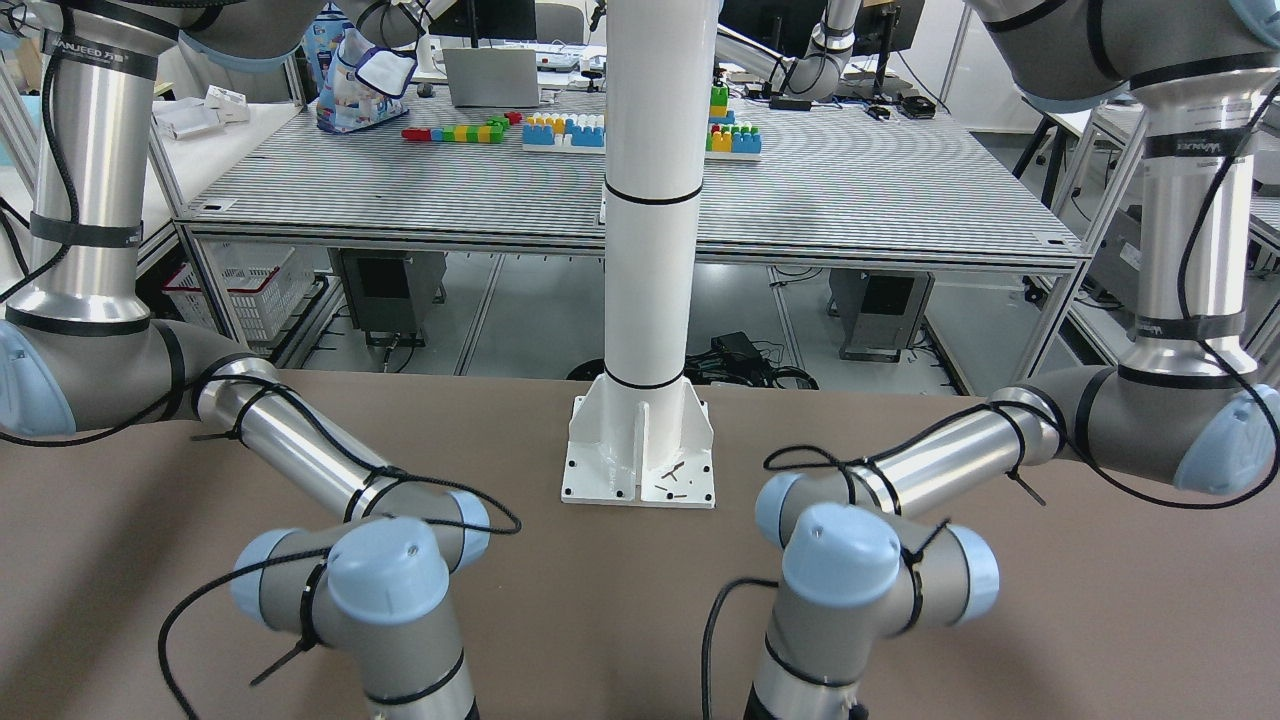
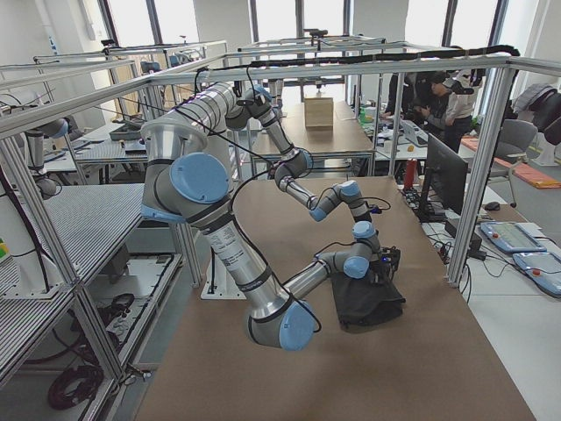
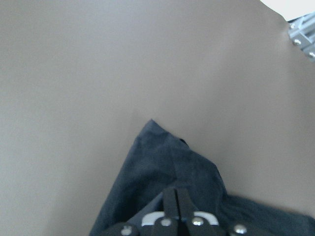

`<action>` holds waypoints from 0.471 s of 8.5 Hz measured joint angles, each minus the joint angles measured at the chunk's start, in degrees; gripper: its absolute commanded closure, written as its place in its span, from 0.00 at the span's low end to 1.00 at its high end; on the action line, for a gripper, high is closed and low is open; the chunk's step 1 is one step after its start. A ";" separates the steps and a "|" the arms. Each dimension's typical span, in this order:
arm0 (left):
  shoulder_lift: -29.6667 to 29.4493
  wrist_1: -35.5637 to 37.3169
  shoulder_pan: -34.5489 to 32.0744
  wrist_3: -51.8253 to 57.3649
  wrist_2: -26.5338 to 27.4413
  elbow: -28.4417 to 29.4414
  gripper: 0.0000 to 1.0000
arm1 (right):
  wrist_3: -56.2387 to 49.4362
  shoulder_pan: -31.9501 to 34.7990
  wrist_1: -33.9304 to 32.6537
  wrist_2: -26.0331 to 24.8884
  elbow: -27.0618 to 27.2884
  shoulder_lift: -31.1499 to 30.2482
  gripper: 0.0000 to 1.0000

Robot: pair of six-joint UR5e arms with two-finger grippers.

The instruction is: Fold clothes

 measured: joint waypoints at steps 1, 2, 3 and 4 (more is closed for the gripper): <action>-1.94 -5.27 -1.58 2.30 -0.38 7.43 0.00 | -3.61 1.17 3.45 0.02 -4.81 1.39 0.06; -3.07 -8.25 -2.52 4.12 -0.50 11.61 0.00 | -7.55 1.92 5.82 -0.11 -7.79 2.15 0.06; -3.80 -9.62 -2.95 5.21 -0.44 13.66 0.00 | -10.56 2.42 7.16 -0.37 -9.32 2.49 0.06; -4.18 -10.19 -3.20 5.97 -0.38 14.54 0.00 | -13.29 2.75 7.85 -0.73 -10.16 2.63 0.06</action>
